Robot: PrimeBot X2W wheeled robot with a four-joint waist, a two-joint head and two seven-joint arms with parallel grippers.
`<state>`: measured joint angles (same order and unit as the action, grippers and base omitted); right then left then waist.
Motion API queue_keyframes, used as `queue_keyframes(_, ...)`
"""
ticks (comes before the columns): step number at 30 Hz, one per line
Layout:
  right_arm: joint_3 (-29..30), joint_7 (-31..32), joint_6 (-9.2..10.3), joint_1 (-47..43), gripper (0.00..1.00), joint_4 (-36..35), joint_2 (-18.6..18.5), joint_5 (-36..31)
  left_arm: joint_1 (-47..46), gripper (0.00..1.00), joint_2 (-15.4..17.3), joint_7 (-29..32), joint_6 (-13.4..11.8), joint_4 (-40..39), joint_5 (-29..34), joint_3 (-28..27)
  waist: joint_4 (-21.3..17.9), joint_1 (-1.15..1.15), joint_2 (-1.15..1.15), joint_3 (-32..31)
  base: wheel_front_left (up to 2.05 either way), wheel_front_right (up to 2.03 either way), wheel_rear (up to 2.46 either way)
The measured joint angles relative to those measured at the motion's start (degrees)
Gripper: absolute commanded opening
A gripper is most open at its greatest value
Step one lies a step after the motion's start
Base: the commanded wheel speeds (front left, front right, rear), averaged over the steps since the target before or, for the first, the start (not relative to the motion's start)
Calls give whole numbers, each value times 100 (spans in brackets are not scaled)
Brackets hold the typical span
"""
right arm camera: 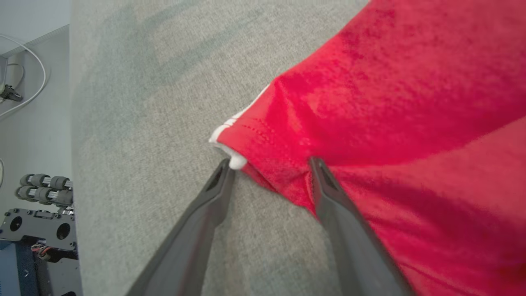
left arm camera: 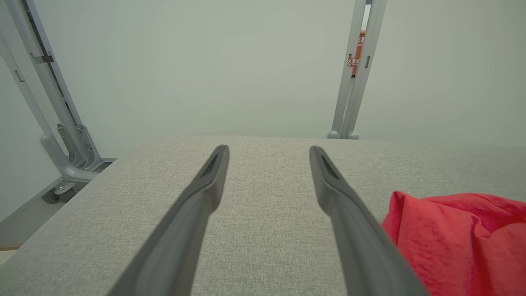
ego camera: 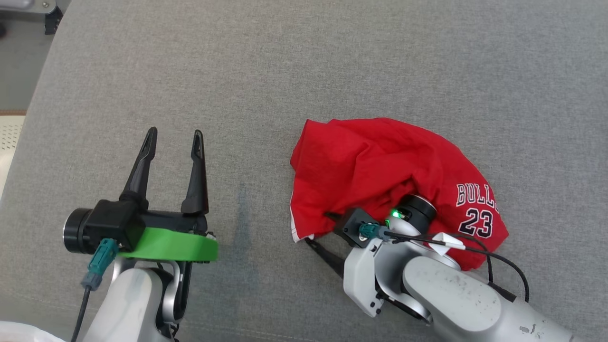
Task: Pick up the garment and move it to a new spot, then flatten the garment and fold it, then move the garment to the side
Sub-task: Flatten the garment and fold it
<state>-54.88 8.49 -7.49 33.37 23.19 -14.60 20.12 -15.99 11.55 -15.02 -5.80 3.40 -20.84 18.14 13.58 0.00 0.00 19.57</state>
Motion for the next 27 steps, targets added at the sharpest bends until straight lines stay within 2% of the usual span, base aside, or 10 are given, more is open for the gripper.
queue_keyframes(1, -7, -73, 0, 25, 0, 20, 14, 54, 1, 100, -4, 0, 10, 5, 21, -27, 5, 0, 0, 13, 0, 0, 0)
queue_keyframes(4, 107, -474, 1, 31, 0, 0, 47, 187, 14, 100, -15, -1, 35, 32, 69, -127, -23, 0, 0, 3, 0, 0, 0)
queue_keyframes(9, 813, -1327, 0, -58, 0, -475, 170, 308, 114, 100, -12, -1, 48, 40, 152, -282, -192, 0, 0, -99, 0, 0, 0)
queue_keyframes(14, 1990, -1655, 0, -517, 0, -917, 276, 338, 238, 100, 9, -2, 38, 5, 215, -375, -441, 0, 0, -225, 0, 0, 0)
queue_keyframes(22, 4265, -1690, 0, -1919, 0, -1389, 695, 277, 366, 100, 55, -2, 23, 20, 242, -367, -847, 0, 0, -379, 0, 0, 0)
queue_keyframes(25, 4918, -1663, 1, -2316, 0, -1438, 848, 293, 370, 100, 69, 1, 24, 16, 246, -339, -946, 0, 0, -405, 0, 0, 0)
queue_keyframes(26, 5059, -1638, 1, -2392, 5, -1445, 903, 366, 370, 100, 75, 9, 24, 13, 249, -335, -975, 0, 0, -405, 0, 0, 0)
queue_keyframes(27, 5176, -1614, 1, -2436, 50, -1451, 942, 430, 371, 100, 82, 30, 24, 7, 250, -330, -1000, 0, 0, -402, 0, 0, 0)
